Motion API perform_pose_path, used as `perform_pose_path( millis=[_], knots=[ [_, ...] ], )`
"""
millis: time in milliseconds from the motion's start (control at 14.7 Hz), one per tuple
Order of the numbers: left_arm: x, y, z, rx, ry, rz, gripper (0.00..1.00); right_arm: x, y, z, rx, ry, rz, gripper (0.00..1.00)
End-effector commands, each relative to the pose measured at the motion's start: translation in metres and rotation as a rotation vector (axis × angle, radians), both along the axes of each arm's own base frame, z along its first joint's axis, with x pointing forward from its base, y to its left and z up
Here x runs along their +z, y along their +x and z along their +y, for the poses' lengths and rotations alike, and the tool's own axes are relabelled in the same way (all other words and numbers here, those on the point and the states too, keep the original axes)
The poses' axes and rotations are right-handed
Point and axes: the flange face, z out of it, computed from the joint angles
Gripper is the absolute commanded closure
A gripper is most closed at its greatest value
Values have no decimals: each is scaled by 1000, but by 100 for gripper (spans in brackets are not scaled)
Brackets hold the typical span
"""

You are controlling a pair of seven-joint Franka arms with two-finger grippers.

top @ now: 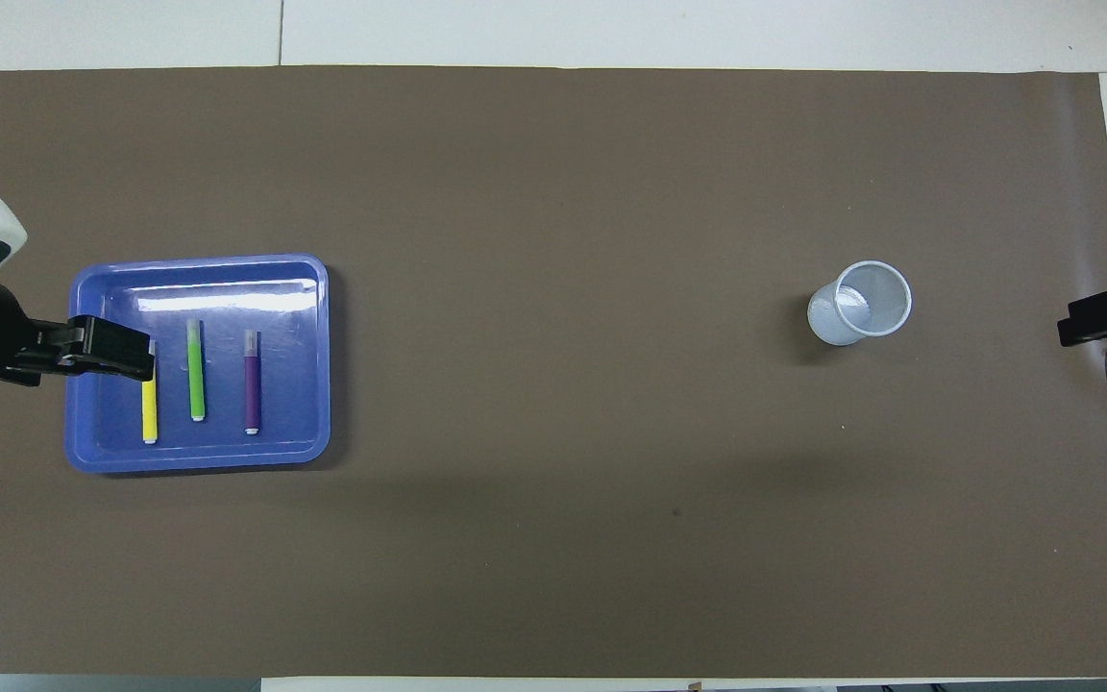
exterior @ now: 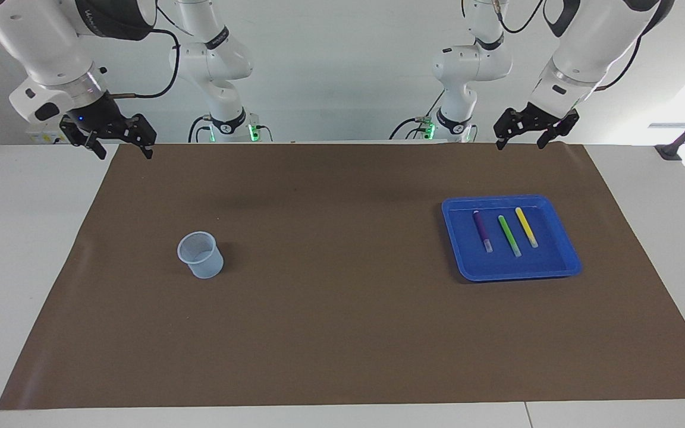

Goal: Right arm passes pens to left for tray arrangement

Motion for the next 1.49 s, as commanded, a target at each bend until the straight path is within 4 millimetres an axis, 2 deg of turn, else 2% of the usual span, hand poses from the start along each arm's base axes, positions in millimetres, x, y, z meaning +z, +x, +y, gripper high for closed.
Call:
perform_pose_path(
  millis=[0, 204, 1425],
  knots=[
    [17, 14, -10, -9, 30, 11, 0, 2, -6, -1, 4, -1, -5, 0],
    [10, 4, -16, -25, 40, 68, 0, 2, -6, -1, 2, -1, -5, 0],
    [13, 8, -17, -25, 20, 50, 0, 2, -6, -1, 4, -1, -5, 0]
  ],
)
